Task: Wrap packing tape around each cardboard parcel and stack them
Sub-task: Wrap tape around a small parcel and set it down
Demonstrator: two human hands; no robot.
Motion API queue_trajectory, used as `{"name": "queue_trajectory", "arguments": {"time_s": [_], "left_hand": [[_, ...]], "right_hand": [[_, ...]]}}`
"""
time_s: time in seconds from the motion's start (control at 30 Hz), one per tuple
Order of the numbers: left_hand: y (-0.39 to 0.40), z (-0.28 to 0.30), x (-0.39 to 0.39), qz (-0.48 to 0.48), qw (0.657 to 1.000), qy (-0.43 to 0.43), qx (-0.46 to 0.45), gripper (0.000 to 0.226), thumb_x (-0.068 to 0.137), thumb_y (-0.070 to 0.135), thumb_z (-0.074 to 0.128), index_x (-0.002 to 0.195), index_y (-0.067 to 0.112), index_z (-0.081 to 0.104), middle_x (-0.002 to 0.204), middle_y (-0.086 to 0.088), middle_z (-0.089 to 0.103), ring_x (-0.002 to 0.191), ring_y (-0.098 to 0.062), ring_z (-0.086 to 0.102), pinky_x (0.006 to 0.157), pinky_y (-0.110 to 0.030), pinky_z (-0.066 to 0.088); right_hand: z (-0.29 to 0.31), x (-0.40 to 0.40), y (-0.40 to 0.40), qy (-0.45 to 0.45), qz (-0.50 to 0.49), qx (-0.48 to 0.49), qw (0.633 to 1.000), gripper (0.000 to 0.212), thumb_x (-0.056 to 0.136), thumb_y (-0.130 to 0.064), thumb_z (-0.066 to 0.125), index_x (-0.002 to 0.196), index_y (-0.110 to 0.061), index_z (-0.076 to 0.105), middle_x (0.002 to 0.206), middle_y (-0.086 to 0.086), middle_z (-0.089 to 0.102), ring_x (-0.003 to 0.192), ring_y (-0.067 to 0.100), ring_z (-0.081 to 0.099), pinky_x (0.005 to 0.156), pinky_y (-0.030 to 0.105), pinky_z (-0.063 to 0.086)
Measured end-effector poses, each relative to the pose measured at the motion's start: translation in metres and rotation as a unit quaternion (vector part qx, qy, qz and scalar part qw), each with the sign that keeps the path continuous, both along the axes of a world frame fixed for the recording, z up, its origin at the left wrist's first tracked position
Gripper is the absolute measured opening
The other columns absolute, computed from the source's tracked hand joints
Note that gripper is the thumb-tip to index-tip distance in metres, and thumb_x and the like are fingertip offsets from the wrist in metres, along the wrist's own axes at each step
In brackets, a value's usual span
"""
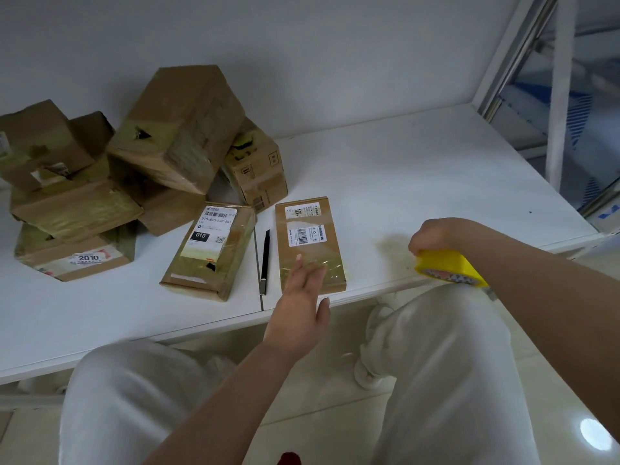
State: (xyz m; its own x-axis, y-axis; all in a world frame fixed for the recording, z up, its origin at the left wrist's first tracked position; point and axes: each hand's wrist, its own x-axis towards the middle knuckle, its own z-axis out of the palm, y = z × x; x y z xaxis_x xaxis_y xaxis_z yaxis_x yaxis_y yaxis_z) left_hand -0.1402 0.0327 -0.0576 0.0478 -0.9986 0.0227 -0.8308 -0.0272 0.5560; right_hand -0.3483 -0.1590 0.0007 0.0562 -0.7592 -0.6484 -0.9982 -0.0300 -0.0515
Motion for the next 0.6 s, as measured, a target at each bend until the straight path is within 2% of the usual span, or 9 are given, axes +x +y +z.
{"name": "queue_trajectory", "arguments": {"time_s": [0.13,0.2,0.3,0.4,0.47,0.53,0.6], "left_hand": [[-0.001,-0.001,-0.003,-0.007,1.000,0.002,0.010,0.053,0.099,0.018,0.046,0.150,0.015,0.032,0.157,-0.002,0.027,0.151,-0.014,-0.001,0.116,-0.037,0.032],[-0.003,-0.002,-0.004,-0.013,1.000,0.007,0.004,0.052,0.099,0.018,0.047,0.149,0.014,0.033,0.156,-0.002,0.029,0.151,-0.014,0.001,0.116,-0.038,0.032],[-0.004,-0.004,-0.008,-0.026,0.999,0.019,-0.010,0.052,0.098,0.016,0.048,0.148,0.014,0.035,0.155,-0.002,0.031,0.150,-0.014,0.006,0.116,-0.029,0.027],[-0.003,-0.002,-0.012,-0.037,0.998,0.032,-0.030,0.051,0.097,0.014,0.051,0.146,0.012,0.040,0.151,-0.004,0.036,0.148,-0.015,0.019,0.110,-0.019,0.023],[-0.004,0.000,-0.014,-0.030,0.998,0.054,-0.026,0.050,0.096,0.014,0.052,0.145,0.013,0.043,0.147,-0.005,0.042,0.138,-0.017,0.036,0.108,-0.018,0.028],[-0.006,0.002,-0.015,-0.008,0.995,0.098,-0.012,0.047,0.095,0.014,0.053,0.142,0.015,0.047,0.138,-0.003,0.051,0.121,-0.014,0.052,0.101,-0.023,0.043],[-0.009,0.007,-0.017,0.030,0.984,0.173,0.009,0.035,0.095,0.011,0.055,0.131,0.014,0.056,0.122,-0.001,0.063,0.103,-0.002,0.058,0.085,-0.013,0.049]], "right_hand": [[-0.005,0.000,-0.002,0.000,-0.011,0.057,0.998,0.025,0.085,-0.017,0.049,0.105,-0.008,0.059,0.091,0.011,0.057,0.074,0.027,0.054,0.059,0.025,0.037],[-0.006,-0.001,-0.003,0.010,0.005,0.047,0.999,0.025,0.087,-0.018,0.050,0.109,-0.009,0.059,0.099,0.011,0.054,0.085,0.028,0.051,0.063,0.026,0.036],[-0.005,-0.005,-0.005,-0.008,0.013,0.018,1.000,0.017,0.085,-0.022,0.053,0.098,-0.013,0.060,0.111,0.008,0.057,0.092,0.026,0.052,0.068,0.027,0.037],[0.003,-0.010,-0.007,-0.052,-0.007,0.006,0.999,0.029,0.088,-0.027,0.056,0.113,-0.016,0.063,0.124,0.009,0.056,0.102,0.027,0.052,0.080,0.033,0.040],[0.018,-0.012,-0.004,-0.081,-0.022,0.005,0.996,0.030,0.090,-0.031,0.058,0.117,-0.018,0.061,0.122,0.008,0.055,0.095,0.027,0.051,0.078,0.032,0.040],[0.033,-0.014,-0.003,-0.107,-0.049,0.004,0.993,0.031,0.087,-0.039,0.061,0.114,-0.023,0.058,0.109,0.007,0.056,0.085,0.026,0.054,0.076,0.033,0.043],[0.047,-0.012,-0.003,-0.124,-0.052,0.014,0.991,0.034,0.083,-0.045,0.065,0.111,-0.026,0.058,0.102,0.007,0.060,0.085,0.029,0.059,0.081,0.037,0.049]]}}
